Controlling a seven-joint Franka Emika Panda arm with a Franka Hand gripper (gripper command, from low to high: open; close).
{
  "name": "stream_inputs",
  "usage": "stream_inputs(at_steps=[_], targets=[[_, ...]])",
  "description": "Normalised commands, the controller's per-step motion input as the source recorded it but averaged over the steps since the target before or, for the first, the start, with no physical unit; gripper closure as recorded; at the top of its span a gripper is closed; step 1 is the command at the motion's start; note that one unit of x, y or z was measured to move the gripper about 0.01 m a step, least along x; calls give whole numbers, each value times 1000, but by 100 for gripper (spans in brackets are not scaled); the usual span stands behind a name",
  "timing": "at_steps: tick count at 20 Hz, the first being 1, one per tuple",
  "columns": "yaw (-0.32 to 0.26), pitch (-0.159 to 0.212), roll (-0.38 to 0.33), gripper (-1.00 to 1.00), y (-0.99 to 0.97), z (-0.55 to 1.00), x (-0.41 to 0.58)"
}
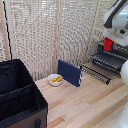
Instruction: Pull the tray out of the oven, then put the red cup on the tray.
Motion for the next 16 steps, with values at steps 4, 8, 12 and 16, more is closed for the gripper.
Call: stream_inputs(at_steps=[4,8,12,16], targets=[[-99,41,26,100,-106,-360,165],[-98,55,0,100,0,-309,46],[-54,7,0,100,-19,-61,68],[-22,5,0,-100,-11,31,108]])
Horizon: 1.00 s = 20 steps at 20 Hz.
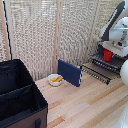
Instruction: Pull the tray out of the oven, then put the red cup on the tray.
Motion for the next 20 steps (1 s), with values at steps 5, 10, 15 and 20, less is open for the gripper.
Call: stream_inputs(at_steps=[5,10,15,20], targets=[[-15,0,-1,-100,0,286,132],[-4,-4,0,-100,0,655,208],[-34,-4,0,-100,0,822,232],[-46,1,-8,-100,-5,747,288]])
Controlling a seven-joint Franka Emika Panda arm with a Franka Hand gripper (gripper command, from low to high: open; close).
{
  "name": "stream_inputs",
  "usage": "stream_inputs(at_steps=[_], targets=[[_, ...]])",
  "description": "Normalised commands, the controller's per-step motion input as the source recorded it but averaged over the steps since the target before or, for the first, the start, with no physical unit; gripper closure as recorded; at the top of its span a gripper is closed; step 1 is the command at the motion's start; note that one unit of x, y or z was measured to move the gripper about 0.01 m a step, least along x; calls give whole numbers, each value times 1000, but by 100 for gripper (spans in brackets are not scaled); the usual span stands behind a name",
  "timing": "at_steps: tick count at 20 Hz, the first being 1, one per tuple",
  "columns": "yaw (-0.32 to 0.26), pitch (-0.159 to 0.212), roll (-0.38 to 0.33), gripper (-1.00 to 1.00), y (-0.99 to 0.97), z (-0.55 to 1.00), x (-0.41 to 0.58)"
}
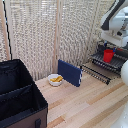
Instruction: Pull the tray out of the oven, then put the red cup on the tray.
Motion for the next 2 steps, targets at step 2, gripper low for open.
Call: stream_inputs(at_steps=[2], targets=[[-58,29,0,-100,0,670,253]])
